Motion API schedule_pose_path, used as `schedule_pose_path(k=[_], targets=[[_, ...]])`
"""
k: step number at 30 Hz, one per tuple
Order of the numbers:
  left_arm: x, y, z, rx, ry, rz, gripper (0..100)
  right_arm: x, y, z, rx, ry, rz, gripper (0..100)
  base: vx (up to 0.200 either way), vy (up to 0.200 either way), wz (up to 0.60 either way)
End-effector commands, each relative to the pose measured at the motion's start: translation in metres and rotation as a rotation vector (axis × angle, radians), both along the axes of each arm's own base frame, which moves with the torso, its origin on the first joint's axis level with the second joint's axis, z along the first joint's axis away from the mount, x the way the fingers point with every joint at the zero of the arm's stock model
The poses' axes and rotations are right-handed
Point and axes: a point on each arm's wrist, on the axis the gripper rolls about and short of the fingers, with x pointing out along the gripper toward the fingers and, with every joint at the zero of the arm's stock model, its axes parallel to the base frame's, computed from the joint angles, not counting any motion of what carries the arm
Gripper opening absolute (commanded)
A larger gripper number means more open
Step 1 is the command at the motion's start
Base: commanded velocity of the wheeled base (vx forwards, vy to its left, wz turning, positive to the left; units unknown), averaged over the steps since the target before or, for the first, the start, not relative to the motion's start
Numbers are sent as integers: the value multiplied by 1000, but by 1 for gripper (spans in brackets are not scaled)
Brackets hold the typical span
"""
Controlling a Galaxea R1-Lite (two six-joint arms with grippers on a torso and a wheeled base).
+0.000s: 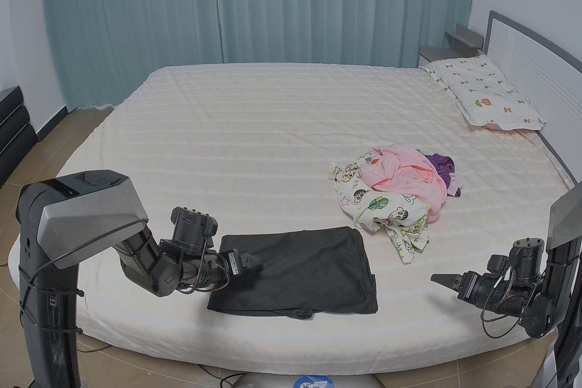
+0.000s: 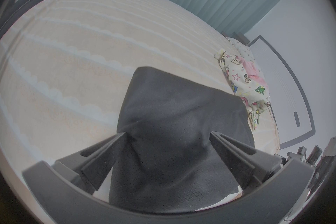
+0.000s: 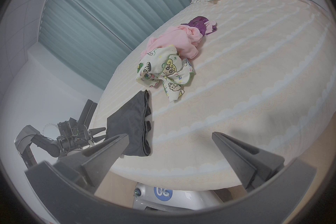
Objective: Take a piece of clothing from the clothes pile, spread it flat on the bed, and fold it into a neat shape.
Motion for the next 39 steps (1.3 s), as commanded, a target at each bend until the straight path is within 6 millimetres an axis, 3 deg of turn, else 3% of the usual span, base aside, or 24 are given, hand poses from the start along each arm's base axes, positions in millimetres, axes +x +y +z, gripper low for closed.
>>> schedule_pose_path(k=[1,8,13,21,34,35,39], targets=[[-4,7,7,-9,5,11,100,-3,0,-1,-1,8,0,100,0,0,0],[-19,22,32,-34,-8,10,100,-3,0,-2,-2,14,2,100,0,0,0],[-12,24,33,-33,-25,17,100,-3,0,-5,-5,26,4,100,0,0,0],[12,17,-4,-4,4,31,100,-3,0,-5,-5,23,4,100,0,0,0],[13,4,-10,-17,5,-24,100,-2,1,-6,-3,24,7,100,0,0,0],[12,4,-10,-21,8,-26,0,-2,2,-6,0,25,8,100,0,0,0],[9,5,-9,-24,19,-20,0,-3,2,-5,-1,27,11,100,0,0,0]])
